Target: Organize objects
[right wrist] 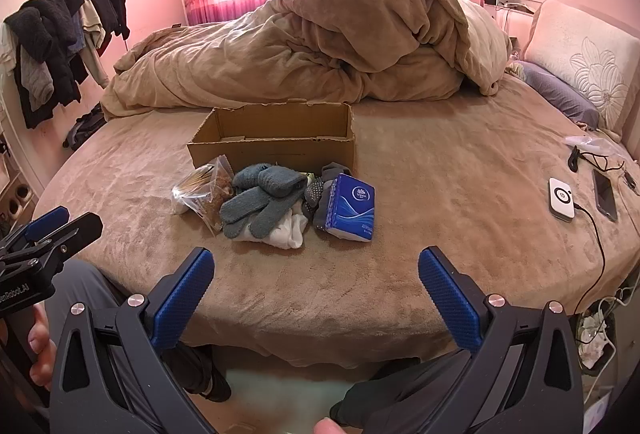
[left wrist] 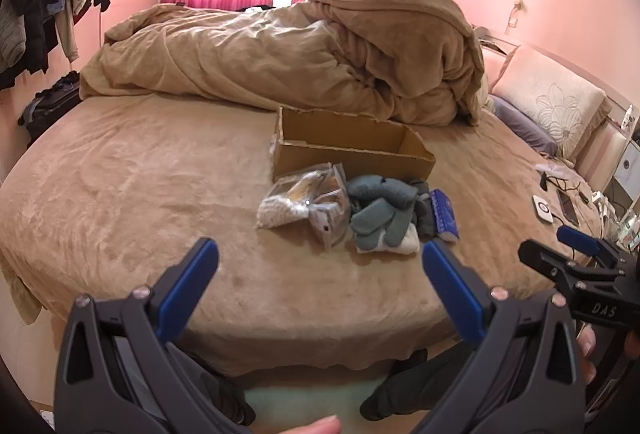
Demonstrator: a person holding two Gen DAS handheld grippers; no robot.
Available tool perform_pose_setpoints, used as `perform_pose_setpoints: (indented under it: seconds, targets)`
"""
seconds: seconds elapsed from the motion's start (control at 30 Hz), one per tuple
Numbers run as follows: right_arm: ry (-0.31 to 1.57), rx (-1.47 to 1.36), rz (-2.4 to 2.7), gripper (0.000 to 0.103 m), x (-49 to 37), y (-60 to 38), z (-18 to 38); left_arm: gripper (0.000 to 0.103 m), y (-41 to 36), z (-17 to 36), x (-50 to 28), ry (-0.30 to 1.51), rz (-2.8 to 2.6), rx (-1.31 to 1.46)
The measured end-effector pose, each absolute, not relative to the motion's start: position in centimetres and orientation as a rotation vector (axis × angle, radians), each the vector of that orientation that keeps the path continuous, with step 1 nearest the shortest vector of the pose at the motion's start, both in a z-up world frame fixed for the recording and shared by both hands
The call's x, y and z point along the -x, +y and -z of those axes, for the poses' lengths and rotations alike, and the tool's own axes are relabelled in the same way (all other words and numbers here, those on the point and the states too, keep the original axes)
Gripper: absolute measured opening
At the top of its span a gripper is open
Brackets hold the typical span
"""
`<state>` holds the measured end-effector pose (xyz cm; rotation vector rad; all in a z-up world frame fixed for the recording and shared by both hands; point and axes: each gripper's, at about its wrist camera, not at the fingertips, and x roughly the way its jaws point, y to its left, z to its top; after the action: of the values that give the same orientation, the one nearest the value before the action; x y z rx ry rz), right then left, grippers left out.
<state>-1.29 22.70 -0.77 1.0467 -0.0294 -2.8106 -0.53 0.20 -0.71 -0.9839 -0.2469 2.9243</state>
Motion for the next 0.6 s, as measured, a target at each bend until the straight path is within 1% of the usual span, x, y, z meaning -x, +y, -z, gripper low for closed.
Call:
perform_pose_setpoints:
  seconds: [0.6]
  targets:
    - [-0.033,-1.046,2.81,0.103,1.26,22.71,0.8,0.103,0.14,0.61,0.42,-0.25,-2.93,0.977]
